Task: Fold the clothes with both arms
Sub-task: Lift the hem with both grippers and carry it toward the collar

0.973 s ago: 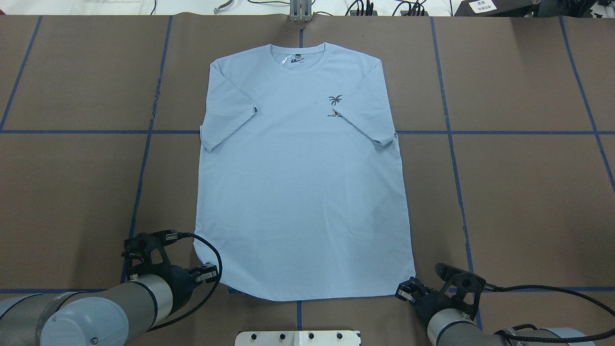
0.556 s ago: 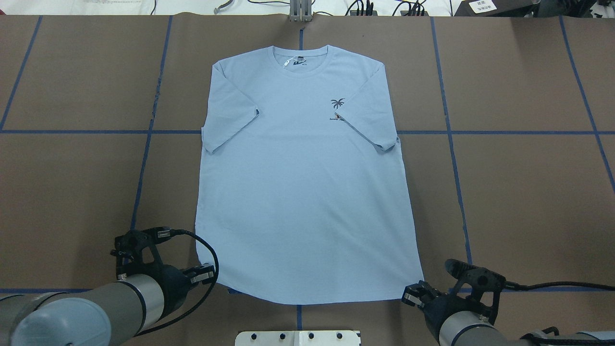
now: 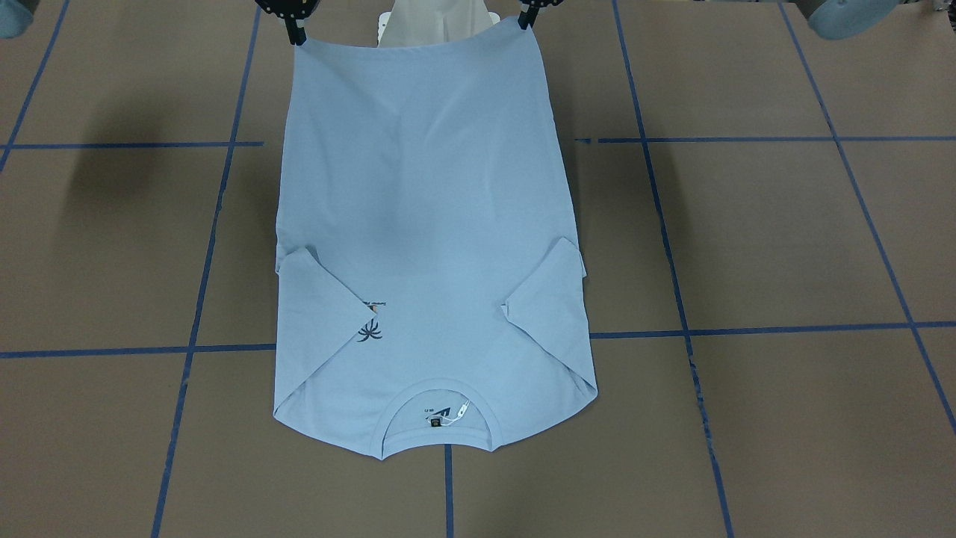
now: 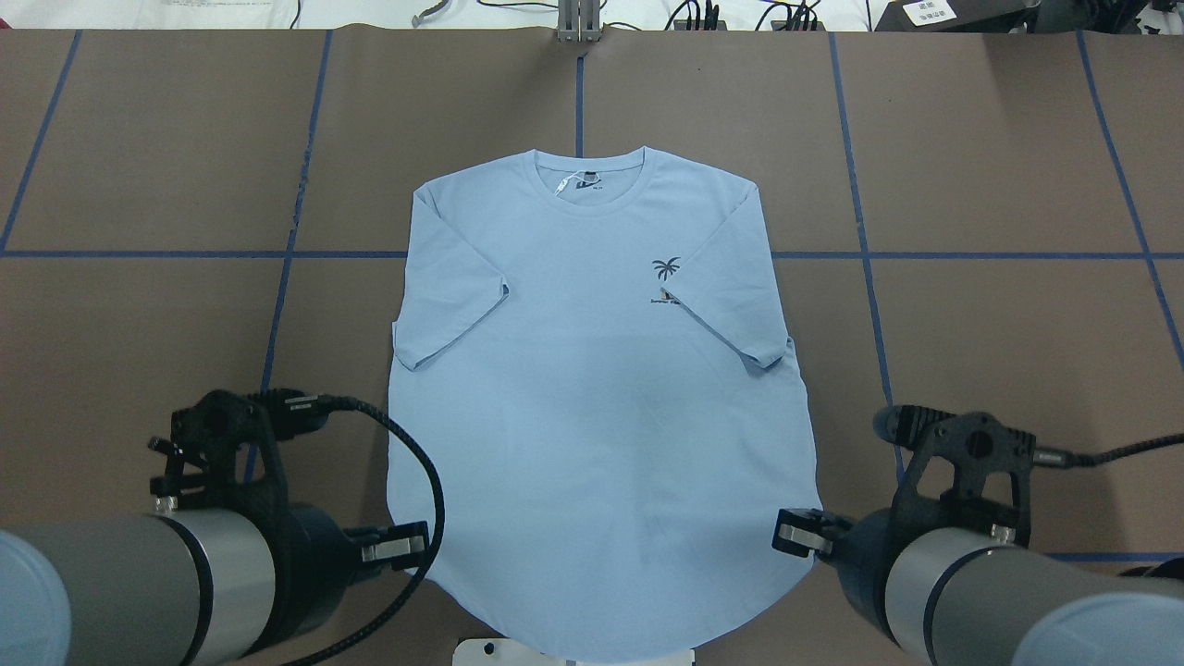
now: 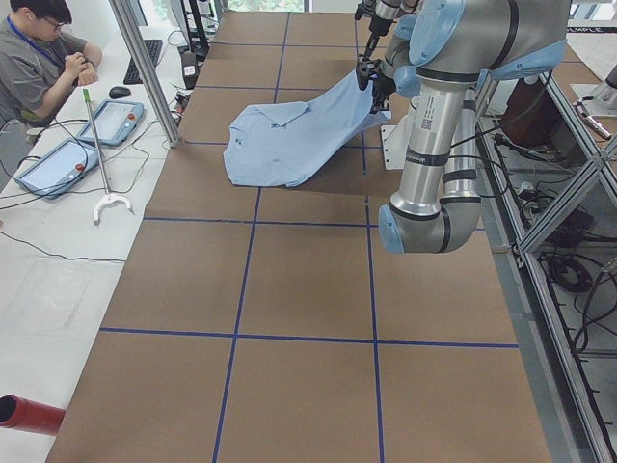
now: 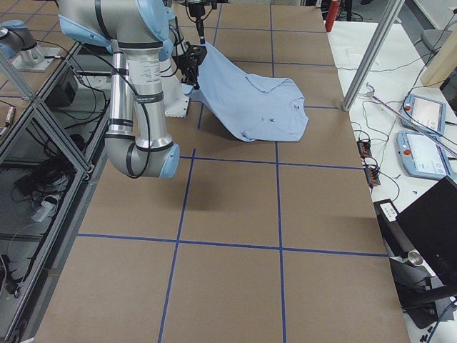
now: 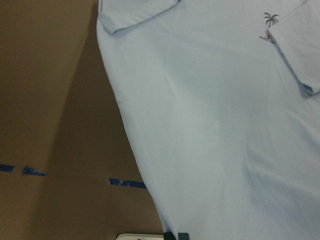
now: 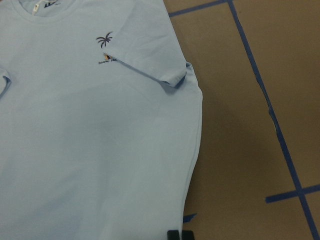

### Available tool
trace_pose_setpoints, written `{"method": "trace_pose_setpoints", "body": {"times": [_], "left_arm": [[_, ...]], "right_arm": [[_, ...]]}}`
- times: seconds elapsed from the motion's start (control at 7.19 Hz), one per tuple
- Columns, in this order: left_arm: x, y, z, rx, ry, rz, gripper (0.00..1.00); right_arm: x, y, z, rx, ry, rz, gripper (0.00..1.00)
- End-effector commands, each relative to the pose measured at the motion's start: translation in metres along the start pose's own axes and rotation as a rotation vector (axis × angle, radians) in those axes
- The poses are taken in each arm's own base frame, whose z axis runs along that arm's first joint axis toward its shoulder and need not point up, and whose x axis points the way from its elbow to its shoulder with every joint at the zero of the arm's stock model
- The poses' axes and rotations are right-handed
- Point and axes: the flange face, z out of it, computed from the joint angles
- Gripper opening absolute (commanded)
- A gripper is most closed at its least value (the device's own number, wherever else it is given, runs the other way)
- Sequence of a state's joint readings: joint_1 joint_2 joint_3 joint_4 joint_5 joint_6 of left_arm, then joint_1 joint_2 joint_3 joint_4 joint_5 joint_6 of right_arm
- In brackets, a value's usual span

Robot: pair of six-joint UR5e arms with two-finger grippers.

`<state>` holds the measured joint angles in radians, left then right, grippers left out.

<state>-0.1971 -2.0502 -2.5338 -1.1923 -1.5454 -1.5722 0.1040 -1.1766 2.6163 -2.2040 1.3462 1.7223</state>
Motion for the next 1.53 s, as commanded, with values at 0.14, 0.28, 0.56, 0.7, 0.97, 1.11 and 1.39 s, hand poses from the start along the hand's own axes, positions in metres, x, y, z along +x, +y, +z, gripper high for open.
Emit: {"method": "trace_pose_setpoints", "body": {"times": [0.14, 0.28, 0.56, 0.7, 0.97, 1.11, 1.39], "left_arm": [[0.0, -0.132, 0.022, 0.14, -0.05, 0.16, 0.0], [-0.004, -0.17, 0.05, 0.178, -0.067, 0.181, 0.0], [-0.028, -0.244, 0.069, 0.26, -0.138, 0.186, 0.0], [-0.038, -0.281, 0.087, 0.29, -0.167, 0.179, 0.0], [-0.035, -0.338, 0.169, 0.311, -0.174, 0.18, 0.0], [-0.041, -0.357, 0.197, 0.317, -0.178, 0.19, 0.0], [-0.057, -0.388, 0.253, 0.344, -0.26, 0.176, 0.0]], "right_arm": [[-0.031, -0.101, 0.032, 0.083, 0.018, -0.061, 0.0], [-0.047, -0.139, 0.067, 0.097, 0.009, -0.033, 0.0], [-0.07, -0.227, 0.126, 0.159, 0.031, -0.024, 0.0], [-0.077, -0.264, 0.153, 0.172, 0.06, -0.012, 0.0], [-0.092, -0.323, 0.228, 0.199, 0.094, 0.003, 0.0], [-0.094, -0.342, 0.263, 0.201, 0.113, 0.006, 0.0], [-0.085, -0.356, 0.315, 0.197, 0.159, -0.006, 0.0]]}}
